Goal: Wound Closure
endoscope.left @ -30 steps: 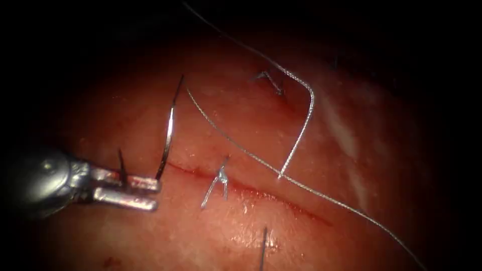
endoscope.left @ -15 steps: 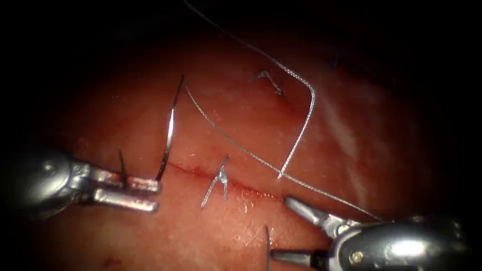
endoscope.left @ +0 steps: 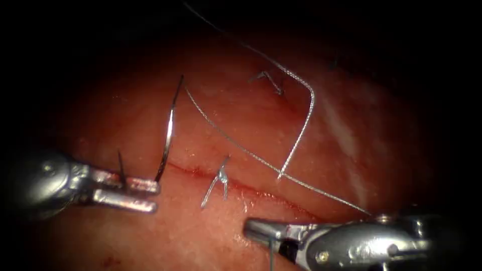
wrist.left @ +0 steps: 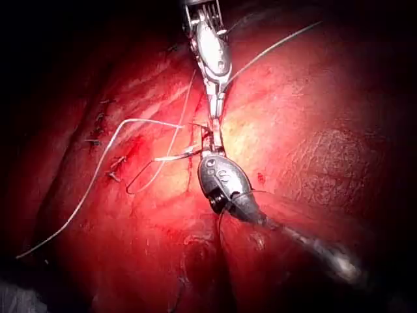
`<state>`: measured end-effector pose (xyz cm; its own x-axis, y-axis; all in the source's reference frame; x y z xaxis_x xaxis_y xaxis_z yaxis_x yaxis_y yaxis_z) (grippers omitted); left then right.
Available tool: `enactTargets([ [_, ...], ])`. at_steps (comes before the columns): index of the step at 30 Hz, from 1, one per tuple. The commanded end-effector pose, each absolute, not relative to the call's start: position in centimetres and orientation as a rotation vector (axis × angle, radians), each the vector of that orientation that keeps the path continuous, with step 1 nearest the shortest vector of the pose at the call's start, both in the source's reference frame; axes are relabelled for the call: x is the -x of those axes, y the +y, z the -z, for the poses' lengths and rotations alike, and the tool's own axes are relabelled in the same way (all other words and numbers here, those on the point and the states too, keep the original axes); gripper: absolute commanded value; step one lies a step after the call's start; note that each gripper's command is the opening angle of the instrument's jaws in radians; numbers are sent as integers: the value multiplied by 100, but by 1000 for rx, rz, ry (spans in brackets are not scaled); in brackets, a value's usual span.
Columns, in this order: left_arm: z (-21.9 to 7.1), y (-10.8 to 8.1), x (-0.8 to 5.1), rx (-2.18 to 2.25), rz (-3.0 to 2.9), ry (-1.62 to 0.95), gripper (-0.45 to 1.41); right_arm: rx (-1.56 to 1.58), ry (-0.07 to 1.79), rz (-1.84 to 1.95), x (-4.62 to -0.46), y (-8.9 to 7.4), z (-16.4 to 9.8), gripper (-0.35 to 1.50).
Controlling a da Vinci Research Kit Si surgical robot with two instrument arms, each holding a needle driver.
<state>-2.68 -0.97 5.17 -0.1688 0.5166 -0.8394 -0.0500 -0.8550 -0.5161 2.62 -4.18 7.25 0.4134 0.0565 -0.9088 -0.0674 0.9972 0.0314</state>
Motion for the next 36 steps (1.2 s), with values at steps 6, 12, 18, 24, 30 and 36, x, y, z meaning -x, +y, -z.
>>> enactTargets([
  [6,-525,-98,274,1733,-2080,-531,-45,-36,1187,-62,-277,-455,-690,-35],
  [12,-525,-98,274,1733,-2080,-531,-45,-52,1210,-39,-294,-482,-656,-35],
  [18,-525,-98,274,1733,-2080,-531,-45,-76,1230,-14,-308,-499,-630,-35],
  [24,-524,-99,274,1735,-2079,-534,-45,-104,1266,19,-319,-516,-605,-35],
  [30,-524,-99,274,1735,-2079,-534,-45,-95,1269,8,-313,-511,-600,-20],
  [36,-524,-99,275,1735,-2079,-534,-45,-21,1203,-75,-278,-479,-630,109],
])
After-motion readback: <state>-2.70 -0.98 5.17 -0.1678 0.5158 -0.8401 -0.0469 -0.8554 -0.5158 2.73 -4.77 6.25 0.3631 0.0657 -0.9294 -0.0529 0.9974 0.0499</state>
